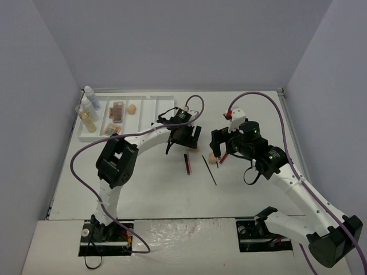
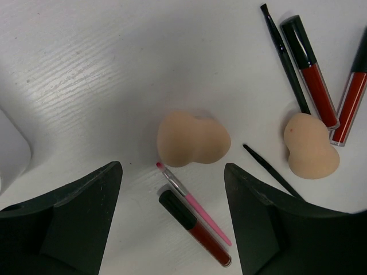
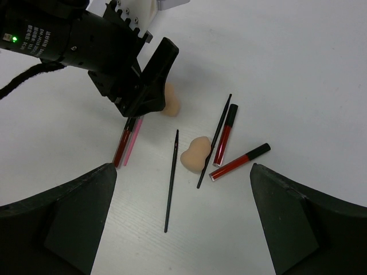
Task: Organize the makeup
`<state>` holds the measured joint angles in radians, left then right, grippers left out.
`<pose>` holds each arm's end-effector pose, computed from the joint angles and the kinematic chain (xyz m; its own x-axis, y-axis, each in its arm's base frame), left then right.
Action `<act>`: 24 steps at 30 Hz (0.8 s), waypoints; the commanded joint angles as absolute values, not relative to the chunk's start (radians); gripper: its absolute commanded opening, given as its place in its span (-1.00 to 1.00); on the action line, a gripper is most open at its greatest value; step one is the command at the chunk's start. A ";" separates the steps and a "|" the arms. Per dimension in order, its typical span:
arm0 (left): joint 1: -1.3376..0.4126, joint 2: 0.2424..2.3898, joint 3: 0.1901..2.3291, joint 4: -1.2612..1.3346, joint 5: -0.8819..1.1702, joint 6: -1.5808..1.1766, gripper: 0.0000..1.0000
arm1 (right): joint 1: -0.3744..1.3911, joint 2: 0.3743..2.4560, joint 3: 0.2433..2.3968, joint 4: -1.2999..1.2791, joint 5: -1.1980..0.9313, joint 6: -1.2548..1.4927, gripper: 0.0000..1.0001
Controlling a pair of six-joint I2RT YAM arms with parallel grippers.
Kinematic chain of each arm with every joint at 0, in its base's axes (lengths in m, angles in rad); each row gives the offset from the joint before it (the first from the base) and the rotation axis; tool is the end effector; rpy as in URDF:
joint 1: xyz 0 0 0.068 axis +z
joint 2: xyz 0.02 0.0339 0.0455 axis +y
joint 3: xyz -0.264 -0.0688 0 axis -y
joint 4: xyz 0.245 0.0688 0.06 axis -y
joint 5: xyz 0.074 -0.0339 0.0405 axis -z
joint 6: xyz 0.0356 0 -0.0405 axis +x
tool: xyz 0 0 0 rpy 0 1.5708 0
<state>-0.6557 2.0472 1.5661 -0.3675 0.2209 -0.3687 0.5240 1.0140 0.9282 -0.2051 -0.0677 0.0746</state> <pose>0.3582 -0.2854 0.2063 -0.8106 0.1799 -0.5574 0.4477 0.8039 -0.3916 0.2020 0.1195 0.3450 -0.2890 -0.0811 -0.9539 -0.5353 0.8398 0.0907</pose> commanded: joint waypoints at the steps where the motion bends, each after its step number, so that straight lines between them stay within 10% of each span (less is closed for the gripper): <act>1: -0.659 2.049 1.651 -0.360 0.245 -0.383 0.34 | 0.518 0.996 0.931 -0.152 -0.066 0.067 1.00; 7: -0.664 2.082 1.658 -0.334 0.266 -0.374 0.15 | 0.518 1.002 0.929 -0.152 -0.070 0.067 1.00; 14: -0.664 2.085 1.653 -0.320 0.283 -0.377 -0.58 | 0.518 1.004 0.923 -0.152 -0.068 0.065 1.00; 24: -0.614 1.886 1.627 -0.337 0.234 -0.388 -0.86 | 0.519 1.021 0.941 -0.151 -0.066 0.058 1.00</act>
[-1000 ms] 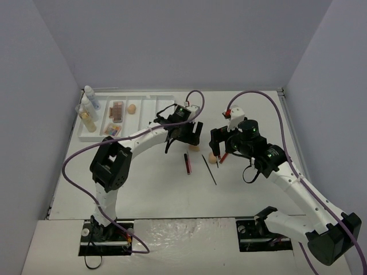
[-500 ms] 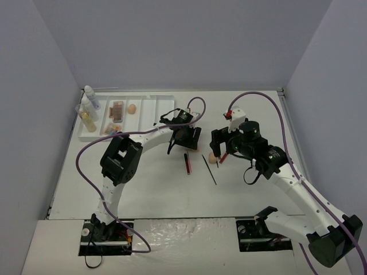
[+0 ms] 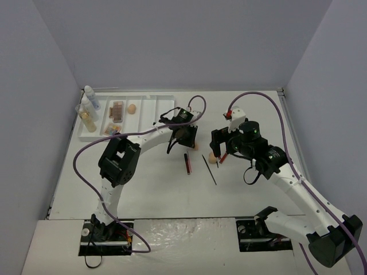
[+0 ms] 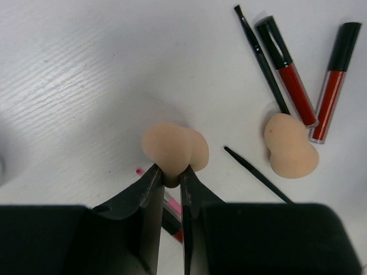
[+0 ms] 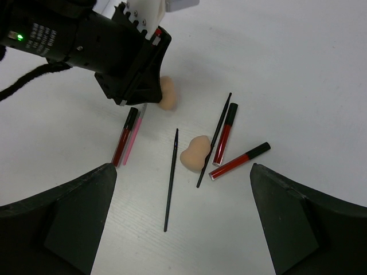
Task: Organize the makeup
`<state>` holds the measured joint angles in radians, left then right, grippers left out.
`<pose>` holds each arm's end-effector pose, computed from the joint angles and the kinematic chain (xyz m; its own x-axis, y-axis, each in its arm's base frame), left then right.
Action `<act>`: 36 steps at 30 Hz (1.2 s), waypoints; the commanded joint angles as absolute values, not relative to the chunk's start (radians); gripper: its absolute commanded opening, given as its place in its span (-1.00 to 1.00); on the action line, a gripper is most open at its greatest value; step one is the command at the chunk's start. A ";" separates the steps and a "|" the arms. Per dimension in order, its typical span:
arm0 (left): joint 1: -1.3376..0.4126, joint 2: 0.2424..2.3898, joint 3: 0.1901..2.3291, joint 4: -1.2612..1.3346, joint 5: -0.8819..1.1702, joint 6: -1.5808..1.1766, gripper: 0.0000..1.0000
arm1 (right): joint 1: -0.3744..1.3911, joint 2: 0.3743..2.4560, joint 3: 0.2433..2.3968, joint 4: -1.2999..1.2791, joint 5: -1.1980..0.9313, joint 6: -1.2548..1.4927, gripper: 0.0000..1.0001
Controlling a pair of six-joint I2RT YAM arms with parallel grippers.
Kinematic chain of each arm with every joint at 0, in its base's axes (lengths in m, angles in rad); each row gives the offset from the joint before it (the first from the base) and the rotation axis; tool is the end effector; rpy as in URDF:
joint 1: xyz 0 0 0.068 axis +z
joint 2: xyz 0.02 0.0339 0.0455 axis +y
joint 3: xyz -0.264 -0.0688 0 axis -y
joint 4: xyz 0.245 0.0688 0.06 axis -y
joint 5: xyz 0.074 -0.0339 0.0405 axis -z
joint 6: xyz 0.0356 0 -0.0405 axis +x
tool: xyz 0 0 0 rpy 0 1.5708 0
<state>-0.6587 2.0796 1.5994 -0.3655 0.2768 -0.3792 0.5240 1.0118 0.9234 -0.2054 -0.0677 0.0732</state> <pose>0.3621 -0.2926 0.2031 -0.8208 0.1850 -0.5404 0.4610 0.7732 -0.4355 0.2015 0.1192 0.3437 -0.2907 -0.0837 -0.9532 -0.5354 0.8398 0.0895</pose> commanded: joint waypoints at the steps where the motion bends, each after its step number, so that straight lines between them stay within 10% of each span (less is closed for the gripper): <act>1: -0.590 1.854 1.619 -0.335 0.225 -0.389 -0.86 | 0.520 1.028 0.943 -0.151 -0.070 0.056 1.00; 24: -0.027 2.109 1.774 -0.366 0.131 -0.459 -0.74 | 0.518 1.065 0.939 -0.147 -0.061 0.052 1.00; 36: -0.027 2.067 1.774 -0.350 0.162 -0.449 0.22 | 0.517 1.092 0.935 -0.146 -0.057 0.067 1.00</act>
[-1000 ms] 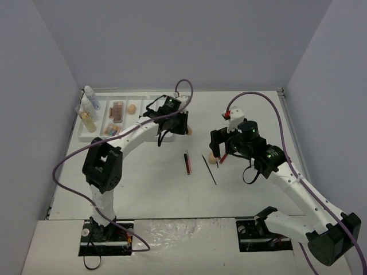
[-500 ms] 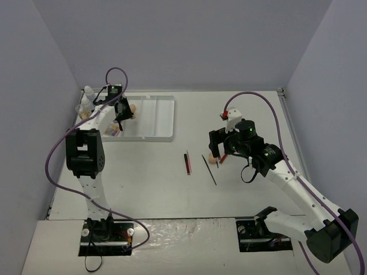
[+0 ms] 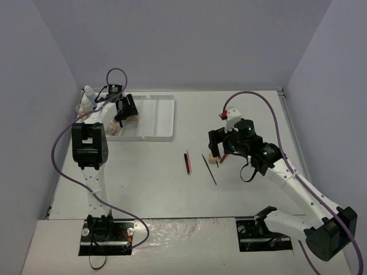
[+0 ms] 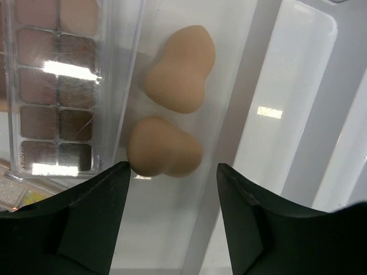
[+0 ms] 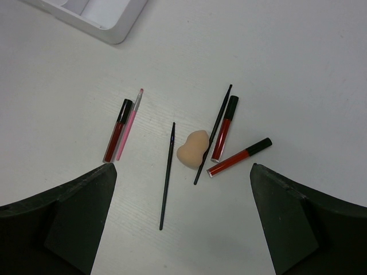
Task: Organize the makeup
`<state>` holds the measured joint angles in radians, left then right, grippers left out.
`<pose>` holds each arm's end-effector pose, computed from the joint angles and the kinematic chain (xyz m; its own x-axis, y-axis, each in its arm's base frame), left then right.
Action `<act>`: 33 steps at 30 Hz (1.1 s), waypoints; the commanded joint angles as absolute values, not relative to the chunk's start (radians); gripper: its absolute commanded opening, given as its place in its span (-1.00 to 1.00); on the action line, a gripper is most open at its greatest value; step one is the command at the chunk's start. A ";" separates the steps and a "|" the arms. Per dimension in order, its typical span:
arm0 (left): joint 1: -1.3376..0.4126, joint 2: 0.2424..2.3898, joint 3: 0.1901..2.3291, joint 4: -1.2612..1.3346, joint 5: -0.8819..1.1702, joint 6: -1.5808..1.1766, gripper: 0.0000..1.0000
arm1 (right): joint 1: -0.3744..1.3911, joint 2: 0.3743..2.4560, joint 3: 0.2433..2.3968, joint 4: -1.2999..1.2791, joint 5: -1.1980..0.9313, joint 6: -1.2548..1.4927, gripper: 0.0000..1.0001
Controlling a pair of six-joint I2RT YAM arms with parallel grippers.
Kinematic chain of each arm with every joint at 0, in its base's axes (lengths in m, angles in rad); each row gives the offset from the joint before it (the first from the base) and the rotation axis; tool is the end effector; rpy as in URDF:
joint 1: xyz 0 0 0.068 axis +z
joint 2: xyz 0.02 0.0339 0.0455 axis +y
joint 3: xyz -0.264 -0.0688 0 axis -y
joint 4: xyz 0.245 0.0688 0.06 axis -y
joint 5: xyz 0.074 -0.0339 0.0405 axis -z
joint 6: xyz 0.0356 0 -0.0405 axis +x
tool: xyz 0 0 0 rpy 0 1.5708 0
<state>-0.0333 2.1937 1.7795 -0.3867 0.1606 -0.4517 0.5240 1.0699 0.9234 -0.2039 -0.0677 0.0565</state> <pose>0.4979 -0.0223 0.2059 -0.7085 -0.4075 -0.5761 -0.1836 0.8947 -0.4071 0.2128 0.1258 0.3311 -0.3280 -0.1245 -0.9364 -0.5365 0.8404 0.0762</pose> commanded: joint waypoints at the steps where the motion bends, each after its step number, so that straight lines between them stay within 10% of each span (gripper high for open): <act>1: -0.030 2.042 1.753 -0.347 0.171 -0.451 0.24 | 0.516 1.093 0.936 -0.146 -0.060 0.069 1.00; 16: -0.381 1.753 1.516 -0.371 0.182 -0.391 0.39 | 0.514 1.004 0.913 -0.126 -0.003 0.098 1.00; 33: -0.854 2.044 1.706 -0.303 0.300 -0.525 0.38 | 0.515 0.792 0.869 -0.078 -0.011 0.083 1.00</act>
<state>-0.8568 2.0347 1.6312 -0.3419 0.2758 -0.4399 0.5220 0.8406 0.8710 -0.1560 -0.0315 0.0853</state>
